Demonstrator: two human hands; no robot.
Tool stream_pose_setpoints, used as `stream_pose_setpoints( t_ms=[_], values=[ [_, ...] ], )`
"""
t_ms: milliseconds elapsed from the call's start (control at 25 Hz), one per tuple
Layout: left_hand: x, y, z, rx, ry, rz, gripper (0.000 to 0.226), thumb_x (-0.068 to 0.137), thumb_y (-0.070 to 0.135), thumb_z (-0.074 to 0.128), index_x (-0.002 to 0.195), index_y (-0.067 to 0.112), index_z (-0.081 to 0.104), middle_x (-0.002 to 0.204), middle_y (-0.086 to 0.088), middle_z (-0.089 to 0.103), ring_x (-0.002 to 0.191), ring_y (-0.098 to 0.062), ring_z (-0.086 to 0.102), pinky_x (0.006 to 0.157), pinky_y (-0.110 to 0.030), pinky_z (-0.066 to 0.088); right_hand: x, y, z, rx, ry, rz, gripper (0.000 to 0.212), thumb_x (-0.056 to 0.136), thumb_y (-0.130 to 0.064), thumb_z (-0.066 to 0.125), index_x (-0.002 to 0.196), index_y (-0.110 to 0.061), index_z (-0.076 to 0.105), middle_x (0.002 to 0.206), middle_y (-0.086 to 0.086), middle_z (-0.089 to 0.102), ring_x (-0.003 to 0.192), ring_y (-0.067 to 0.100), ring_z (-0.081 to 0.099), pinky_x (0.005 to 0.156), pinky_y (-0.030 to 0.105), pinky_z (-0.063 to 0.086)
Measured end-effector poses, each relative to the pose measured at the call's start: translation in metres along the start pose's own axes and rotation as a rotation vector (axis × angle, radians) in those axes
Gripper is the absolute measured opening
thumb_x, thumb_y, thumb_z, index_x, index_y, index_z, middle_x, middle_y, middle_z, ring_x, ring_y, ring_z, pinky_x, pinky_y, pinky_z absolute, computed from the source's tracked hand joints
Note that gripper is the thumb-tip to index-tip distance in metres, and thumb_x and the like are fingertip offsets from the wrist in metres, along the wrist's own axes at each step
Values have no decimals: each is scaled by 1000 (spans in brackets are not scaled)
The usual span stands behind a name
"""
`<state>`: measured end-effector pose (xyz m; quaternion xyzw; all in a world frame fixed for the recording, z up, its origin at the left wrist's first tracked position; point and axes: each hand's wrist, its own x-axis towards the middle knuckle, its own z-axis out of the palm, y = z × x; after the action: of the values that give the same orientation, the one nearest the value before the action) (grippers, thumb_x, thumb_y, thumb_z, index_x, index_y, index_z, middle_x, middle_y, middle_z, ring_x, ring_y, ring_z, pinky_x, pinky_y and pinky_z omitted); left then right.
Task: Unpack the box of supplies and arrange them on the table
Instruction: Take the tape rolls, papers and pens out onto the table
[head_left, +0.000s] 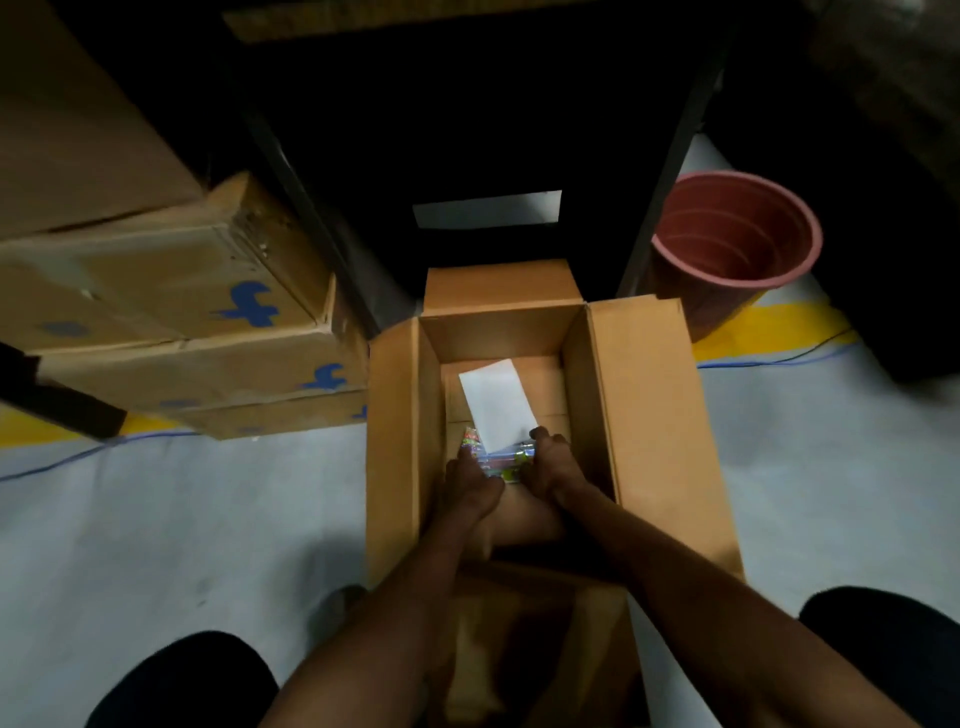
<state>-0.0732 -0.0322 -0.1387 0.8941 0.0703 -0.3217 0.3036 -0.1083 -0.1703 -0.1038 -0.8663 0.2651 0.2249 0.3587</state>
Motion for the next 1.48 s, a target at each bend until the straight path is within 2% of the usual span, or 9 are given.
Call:
stream_pose_setpoints(
  t_ms=[80,200,400,680,880,1040,1200,1360,1480],
  values=[
    [2,9,-2,31,39,4,91,62,37,65,145,18,34,136,-13,54,126,-35,50,104,-44,44,23,7,17,-10,36,50,77,79,-26,76,141,-12,33,135,21,43,124,41,47,102,40,46],
    [19,7,8,97,84,10,96,76,22,74,154,11,18,152,-17,31,140,-36,32,115,-43,32,43,19,41,-37,121,75,90,75,-29,80,146,-18,24,138,17,36,127,41,42,101,43,43],
    [26,12,30,172,173,9,90,81,28,72,152,17,19,151,-12,22,137,-36,28,111,-44,31,56,31,59,-44,208,82,91,72,-28,82,145,-18,27,140,15,30,125,37,42,97,42,47],
    [27,19,30,67,158,-129,99,76,32,81,151,18,18,153,-16,25,141,-38,24,111,-46,31,57,37,56,28,226,81,89,63,-27,86,135,-13,36,137,17,32,124,38,44,99,43,49],
    [14,21,21,55,158,-128,72,81,24,71,140,17,31,146,-14,38,137,-36,28,109,-47,31,55,30,43,-36,148,137,86,63,-28,91,133,-8,44,145,17,26,122,35,49,101,39,49],
    [0,18,13,47,85,-106,67,85,22,67,141,12,32,141,-16,43,132,-35,40,106,-40,38,49,29,26,-105,40,108,88,65,-31,92,137,-7,48,152,22,25,125,36,53,106,36,46],
    [-13,14,-2,-64,42,-69,61,78,27,72,135,16,52,134,-10,57,120,-31,56,94,-28,47,39,32,12,-119,-19,46,80,67,-36,88,133,-8,52,147,21,34,128,34,47,106,34,43],
    [-11,10,-8,-217,27,-56,63,50,32,76,112,20,71,110,-7,73,98,-28,68,87,-39,58,29,29,2,-94,-72,24,69,67,-38,89,123,-13,57,134,14,49,118,29,52,91,30,45],
    [-21,21,-24,-312,29,-28,36,62,15,83,97,10,75,94,-11,75,86,-27,71,77,-38,60,24,23,-4,-76,-137,-27,58,73,-40,84,121,-15,63,129,9,58,115,24,56,83,24,42]
  ],
)
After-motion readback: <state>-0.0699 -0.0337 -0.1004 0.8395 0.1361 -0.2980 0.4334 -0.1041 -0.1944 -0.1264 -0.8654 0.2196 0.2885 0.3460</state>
